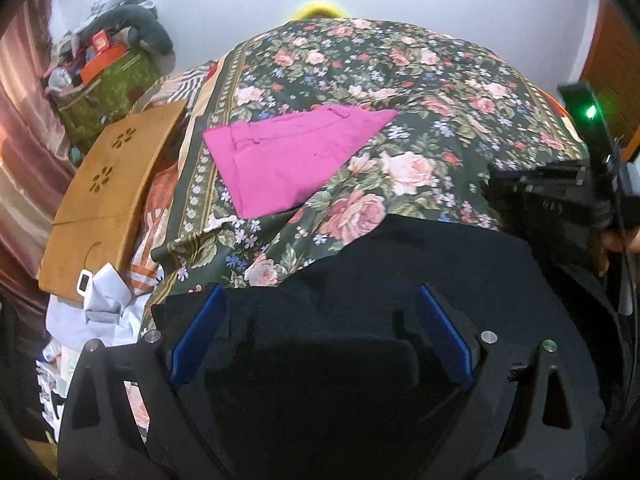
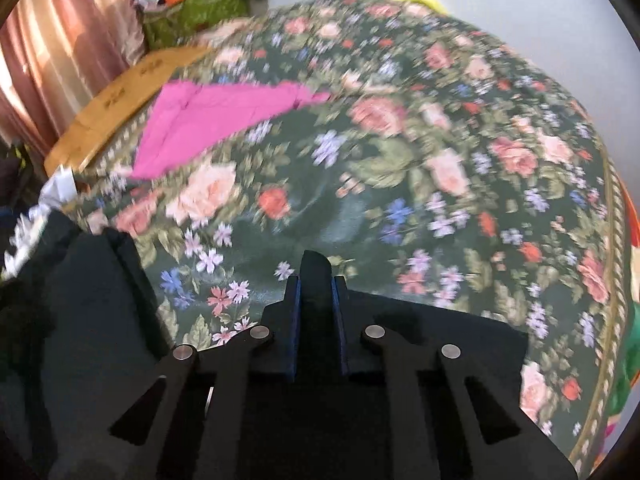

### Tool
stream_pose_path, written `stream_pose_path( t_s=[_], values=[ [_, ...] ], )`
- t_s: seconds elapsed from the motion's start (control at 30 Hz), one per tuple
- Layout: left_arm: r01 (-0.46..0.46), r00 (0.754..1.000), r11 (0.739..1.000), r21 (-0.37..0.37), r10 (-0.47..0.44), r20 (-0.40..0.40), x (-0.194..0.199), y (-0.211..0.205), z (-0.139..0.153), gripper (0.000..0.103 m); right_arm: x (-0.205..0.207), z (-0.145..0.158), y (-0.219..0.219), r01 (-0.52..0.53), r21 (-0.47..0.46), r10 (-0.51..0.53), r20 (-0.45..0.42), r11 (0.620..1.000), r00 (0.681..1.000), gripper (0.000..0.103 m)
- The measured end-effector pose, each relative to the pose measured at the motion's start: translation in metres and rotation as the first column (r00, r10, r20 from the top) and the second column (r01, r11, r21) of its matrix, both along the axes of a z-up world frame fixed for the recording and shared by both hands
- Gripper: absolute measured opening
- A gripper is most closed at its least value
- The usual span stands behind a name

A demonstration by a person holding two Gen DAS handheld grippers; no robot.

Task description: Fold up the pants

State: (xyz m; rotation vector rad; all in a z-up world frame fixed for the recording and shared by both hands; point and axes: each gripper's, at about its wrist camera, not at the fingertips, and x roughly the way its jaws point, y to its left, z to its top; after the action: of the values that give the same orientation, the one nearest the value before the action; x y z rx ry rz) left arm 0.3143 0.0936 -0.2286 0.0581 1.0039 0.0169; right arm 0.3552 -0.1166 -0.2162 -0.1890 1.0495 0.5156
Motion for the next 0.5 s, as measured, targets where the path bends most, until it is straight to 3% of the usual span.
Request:
stream_pose_path(
  t_s=[0.23,0.5],
  values=[
    [0.055,0.998,0.998,0.008,-0.055,0.024,-0.013,-0.027,0.024,0.095,-0.027,0.079,-0.063,0.089,0.111,-0.102,0.119,0.990,0.988,0.013],
    [0.154,0.988,0.988,-0.009,-0.154,0.001,-0.025,-0.081,0.034,0.096,-0.090,0.163,-0.138,0.162,0.205,-0.213,0.255,0.965,0.943,0.013]
  ],
)
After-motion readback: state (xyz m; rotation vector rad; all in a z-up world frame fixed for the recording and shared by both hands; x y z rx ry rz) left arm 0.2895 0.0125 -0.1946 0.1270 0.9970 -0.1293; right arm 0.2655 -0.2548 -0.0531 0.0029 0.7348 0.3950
